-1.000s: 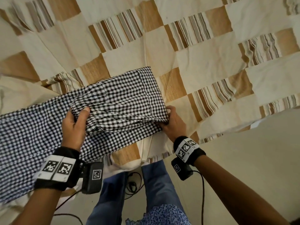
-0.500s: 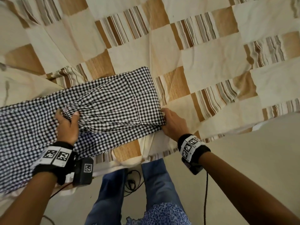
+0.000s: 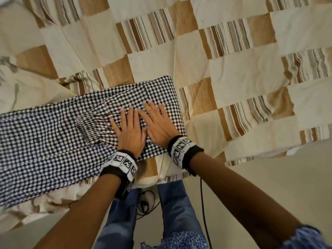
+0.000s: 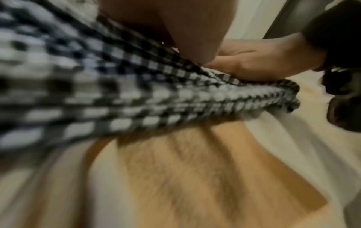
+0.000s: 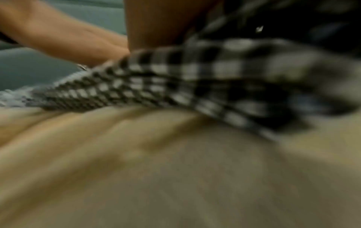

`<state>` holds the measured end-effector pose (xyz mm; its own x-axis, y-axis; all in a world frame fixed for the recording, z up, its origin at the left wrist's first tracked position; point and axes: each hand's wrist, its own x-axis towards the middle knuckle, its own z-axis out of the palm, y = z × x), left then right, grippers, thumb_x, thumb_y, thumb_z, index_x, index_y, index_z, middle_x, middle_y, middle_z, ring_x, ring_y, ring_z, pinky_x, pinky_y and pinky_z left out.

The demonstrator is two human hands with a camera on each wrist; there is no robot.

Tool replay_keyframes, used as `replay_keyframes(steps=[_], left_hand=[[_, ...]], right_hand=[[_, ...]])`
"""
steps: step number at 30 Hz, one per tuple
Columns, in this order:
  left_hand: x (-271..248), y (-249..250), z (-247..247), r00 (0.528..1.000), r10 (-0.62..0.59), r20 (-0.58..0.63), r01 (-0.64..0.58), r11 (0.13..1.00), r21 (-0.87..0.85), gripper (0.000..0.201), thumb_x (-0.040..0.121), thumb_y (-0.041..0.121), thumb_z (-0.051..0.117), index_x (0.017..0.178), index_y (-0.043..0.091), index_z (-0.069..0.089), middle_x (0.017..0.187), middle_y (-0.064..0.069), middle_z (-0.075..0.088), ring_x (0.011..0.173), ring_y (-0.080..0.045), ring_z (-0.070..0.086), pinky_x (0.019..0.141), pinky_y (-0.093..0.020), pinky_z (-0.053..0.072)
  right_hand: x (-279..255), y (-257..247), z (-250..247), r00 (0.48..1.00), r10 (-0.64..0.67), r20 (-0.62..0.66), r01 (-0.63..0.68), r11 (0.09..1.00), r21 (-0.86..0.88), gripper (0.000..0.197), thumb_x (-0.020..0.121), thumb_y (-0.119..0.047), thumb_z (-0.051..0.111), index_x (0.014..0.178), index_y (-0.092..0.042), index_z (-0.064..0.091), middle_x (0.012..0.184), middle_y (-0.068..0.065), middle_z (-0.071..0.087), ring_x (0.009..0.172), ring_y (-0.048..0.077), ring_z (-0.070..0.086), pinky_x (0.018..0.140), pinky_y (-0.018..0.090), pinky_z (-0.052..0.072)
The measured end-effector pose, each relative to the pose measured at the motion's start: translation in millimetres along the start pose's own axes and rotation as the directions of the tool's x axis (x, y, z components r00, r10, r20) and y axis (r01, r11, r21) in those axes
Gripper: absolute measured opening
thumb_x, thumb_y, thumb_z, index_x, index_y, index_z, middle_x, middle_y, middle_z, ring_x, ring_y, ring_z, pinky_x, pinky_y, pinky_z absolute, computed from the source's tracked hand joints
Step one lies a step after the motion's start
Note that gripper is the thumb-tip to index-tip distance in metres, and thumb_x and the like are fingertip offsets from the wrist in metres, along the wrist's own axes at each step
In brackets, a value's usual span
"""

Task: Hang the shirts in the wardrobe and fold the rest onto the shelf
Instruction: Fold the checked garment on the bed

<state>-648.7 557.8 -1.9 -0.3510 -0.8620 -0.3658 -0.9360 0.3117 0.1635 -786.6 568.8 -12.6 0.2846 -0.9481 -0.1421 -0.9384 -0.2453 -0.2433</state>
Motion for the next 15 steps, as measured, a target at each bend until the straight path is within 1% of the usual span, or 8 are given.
replay_keyframes(steps=[2, 5, 8, 10, 11, 12, 13, 15], left_hand=[[-8, -15, 19, 0.998, 0.017, 0.059, -0.02, 0.999, 0.048, 0.075, 0.094, 0.055, 0.024, 0.147, 0.003, 0.021, 0.155, -0.017, 0.017, 0.144, -0.035, 0.009, 0.113, -0.051, -0.012], [-20, -38, 27, 0.993, 0.075, 0.092, -0.082, 0.994, 0.073, 0.084, 0.091, 0.064, 0.008, 0.145, 0.002, 0.022, 0.153, -0.019, 0.022, 0.142, -0.033, 0.014, 0.115, -0.044, -0.007], [-21, -46, 24, 0.99, 0.111, 0.091, -0.114, 0.993, 0.025, 0.084, 0.091, 0.064, 0.007, 0.146, 0.002, 0.02, 0.153, -0.018, 0.021, 0.142, -0.031, 0.013, 0.115, -0.044, 0.0], [-20, -49, 16, 0.99, 0.131, 0.055, -0.126, 0.988, -0.089, 0.082, 0.089, 0.06, 0.013, 0.146, 0.002, 0.022, 0.154, -0.016, 0.02, 0.144, -0.029, 0.013, 0.115, -0.042, 0.001], [-20, -50, 9, 0.991, 0.133, 0.022, -0.127, 0.977, -0.174, 0.078, 0.089, 0.054, 0.016, 0.145, 0.002, 0.027, 0.153, -0.016, 0.024, 0.143, -0.029, 0.017, 0.116, -0.041, 0.004], [-22, -51, 0, 0.992, 0.122, -0.032, -0.126, 0.959, -0.254, 0.071, 0.089, 0.047, 0.02, 0.141, 0.001, 0.036, 0.148, -0.017, 0.034, 0.139, -0.031, 0.026, 0.115, -0.041, 0.012], [-25, -50, -8, 0.991, 0.088, -0.105, -0.117, 0.942, -0.316, 0.061, 0.091, 0.04, 0.026, 0.132, 0.001, 0.047, 0.138, -0.018, 0.047, 0.13, -0.032, 0.039, 0.111, -0.039, 0.023], [-33, -47, -21, 0.97, -0.019, -0.244, -0.085, 0.908, -0.411, 0.029, 0.093, 0.025, 0.042, 0.104, 0.005, 0.06, 0.105, -0.012, 0.061, 0.099, -0.025, 0.053, 0.088, -0.03, 0.038]], right_hand=[[-6, 20, 18, 0.996, -0.044, 0.076, 0.05, 0.997, -0.067, 0.065, 0.09, -0.047, 0.031, 0.144, -0.011, 0.035, 0.151, 0.017, 0.031, 0.14, 0.034, 0.027, 0.115, 0.05, 0.015], [-22, 48, 24, 0.98, 0.141, 0.14, -0.129, 0.987, -0.096, 0.082, 0.087, -0.068, 0.025, 0.147, -0.013, 0.026, 0.154, 0.013, 0.026, 0.142, 0.031, 0.023, 0.114, 0.055, 0.016], [-33, 49, 16, 0.942, 0.301, 0.147, -0.297, 0.954, -0.05, 0.085, 0.087, -0.069, 0.012, 0.148, -0.011, 0.025, 0.156, 0.011, 0.021, 0.144, 0.029, 0.018, 0.112, 0.059, 0.009], [-34, 54, 7, 0.924, 0.342, 0.17, -0.345, 0.938, -0.015, 0.083, 0.087, -0.063, 0.008, 0.149, -0.011, 0.018, 0.157, 0.01, 0.014, 0.145, 0.029, 0.011, 0.111, 0.056, -0.004], [-32, 58, 0, 0.922, 0.359, 0.146, -0.363, 0.932, 0.003, 0.079, 0.088, -0.059, 0.008, 0.149, -0.011, 0.019, 0.157, 0.011, 0.017, 0.145, 0.028, 0.014, 0.111, 0.057, -0.005], [-29, 63, -10, 0.922, 0.377, 0.09, -0.382, 0.923, 0.046, 0.073, 0.09, -0.055, 0.01, 0.147, -0.012, 0.025, 0.153, 0.011, 0.027, 0.142, 0.027, 0.024, 0.112, 0.06, -0.001], [-25, 69, -21, 0.914, 0.404, 0.032, -0.405, 0.904, 0.138, 0.066, 0.092, -0.051, 0.016, 0.144, -0.013, 0.032, 0.145, 0.01, 0.041, 0.135, 0.026, 0.037, 0.114, 0.06, 0.008], [-9, 87, -43, 0.897, 0.441, -0.015, -0.407, 0.839, 0.361, 0.051, 0.097, -0.04, 0.029, 0.139, -0.012, 0.041, 0.126, 0.009, 0.059, 0.116, 0.024, 0.054, 0.108, 0.048, 0.03]])
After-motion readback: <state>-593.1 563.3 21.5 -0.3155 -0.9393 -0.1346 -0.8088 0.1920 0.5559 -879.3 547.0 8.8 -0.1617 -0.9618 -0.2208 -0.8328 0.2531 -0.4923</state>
